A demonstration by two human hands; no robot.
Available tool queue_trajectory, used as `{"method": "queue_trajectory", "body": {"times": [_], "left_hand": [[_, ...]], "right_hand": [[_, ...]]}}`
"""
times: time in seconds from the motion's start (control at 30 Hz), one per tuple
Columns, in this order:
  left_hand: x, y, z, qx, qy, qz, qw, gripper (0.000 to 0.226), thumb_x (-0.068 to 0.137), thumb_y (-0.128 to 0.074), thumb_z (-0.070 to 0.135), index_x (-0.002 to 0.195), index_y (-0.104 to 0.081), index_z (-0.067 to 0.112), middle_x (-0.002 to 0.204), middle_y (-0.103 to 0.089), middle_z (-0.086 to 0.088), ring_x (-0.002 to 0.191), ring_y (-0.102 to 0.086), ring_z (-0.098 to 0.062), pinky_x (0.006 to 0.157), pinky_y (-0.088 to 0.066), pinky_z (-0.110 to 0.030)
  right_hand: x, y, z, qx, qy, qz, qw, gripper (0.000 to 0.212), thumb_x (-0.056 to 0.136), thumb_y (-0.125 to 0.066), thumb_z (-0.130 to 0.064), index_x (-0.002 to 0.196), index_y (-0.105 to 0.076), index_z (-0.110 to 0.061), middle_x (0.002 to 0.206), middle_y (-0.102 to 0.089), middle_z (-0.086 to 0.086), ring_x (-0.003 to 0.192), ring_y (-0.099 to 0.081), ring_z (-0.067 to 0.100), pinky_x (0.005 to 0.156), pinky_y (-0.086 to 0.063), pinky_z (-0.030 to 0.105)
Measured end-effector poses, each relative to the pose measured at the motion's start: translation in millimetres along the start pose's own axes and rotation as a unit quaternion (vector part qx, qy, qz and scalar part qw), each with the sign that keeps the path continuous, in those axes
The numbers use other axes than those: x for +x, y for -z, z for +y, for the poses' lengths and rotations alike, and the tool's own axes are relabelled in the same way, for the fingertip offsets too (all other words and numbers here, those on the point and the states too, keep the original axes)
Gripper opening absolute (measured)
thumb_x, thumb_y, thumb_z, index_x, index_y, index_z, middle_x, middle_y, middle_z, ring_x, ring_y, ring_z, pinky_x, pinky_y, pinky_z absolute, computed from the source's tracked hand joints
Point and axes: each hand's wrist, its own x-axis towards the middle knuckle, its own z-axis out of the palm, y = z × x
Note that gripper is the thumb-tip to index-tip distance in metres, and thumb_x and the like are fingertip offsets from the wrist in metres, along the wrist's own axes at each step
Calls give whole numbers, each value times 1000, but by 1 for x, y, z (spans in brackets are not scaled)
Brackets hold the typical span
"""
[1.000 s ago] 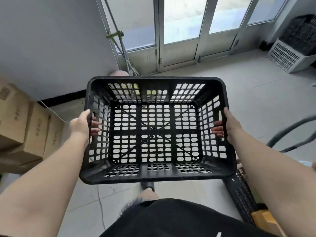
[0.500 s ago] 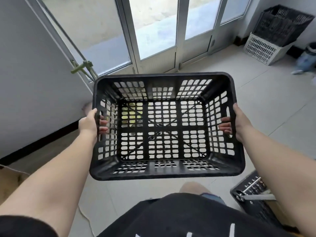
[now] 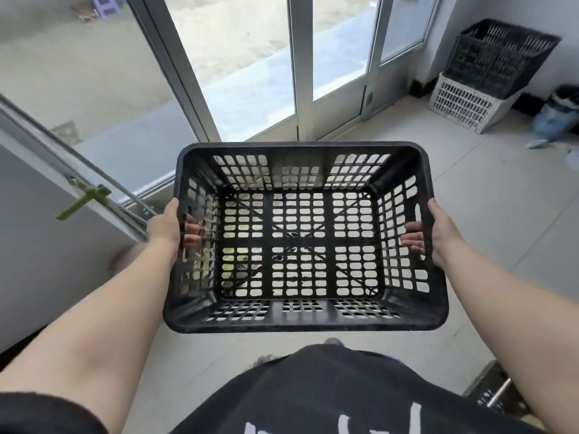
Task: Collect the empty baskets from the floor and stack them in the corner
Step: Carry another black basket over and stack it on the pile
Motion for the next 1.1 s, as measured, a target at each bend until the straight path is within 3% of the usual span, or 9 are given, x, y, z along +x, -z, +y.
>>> {"method": "queue_trajectory", "body": {"times": [0.17,0.3,0.47,0.63,0.77,1.1], "left_hand": [[52,-78,36,5,16,-34,999,46,86,-44,52,69,-51,10,42,-49,-2,29,-39,-17,31,-31,-17],[89,-141,59,60,-4,-29,998,50,89,-44,51,75,-58,6,61,-59,-13,38,-49,-23,38,-42,-23],[142,-219,88,81,4,-54,995,51,92,-43,50,77,-58,4,63,-57,-13,44,-49,-25,44,-43,-27],[205,-315,137,81,35,-104,991,43,92,-42,44,76,-52,6,48,-52,-7,33,-45,-17,36,-36,-17],[246,-390,183,92,35,-136,986,33,88,-43,35,77,-51,5,60,-46,-10,44,-42,-20,41,-35,-21],[338,-563,259,129,17,-200,971,47,89,-41,45,70,-51,4,36,-46,-3,27,-41,-19,35,-36,-18]], "right_hand": [[58,12,-50,4,0,30,1000,74,90,-29,-69,87,-60,-2,75,-63,18,46,-60,18,36,-40,18],[102,26,-84,1,-10,59,998,75,90,-31,-69,88,-62,-1,76,-64,19,49,-62,20,39,-42,20],[161,31,-127,9,-21,88,996,77,88,-32,-71,90,-62,1,77,-64,20,58,-60,24,36,-42,19],[224,36,-179,35,-32,133,990,77,87,-33,-71,87,-62,0,75,-64,21,42,-61,19,35,-40,17],[267,42,-222,67,-37,162,984,75,88,-33,-70,87,-61,0,74,-63,22,36,-59,16,33,-40,17],[375,78,-317,112,-38,208,971,80,85,-35,-74,89,-63,0,73,-64,21,38,-60,17,33,-42,17]]}}
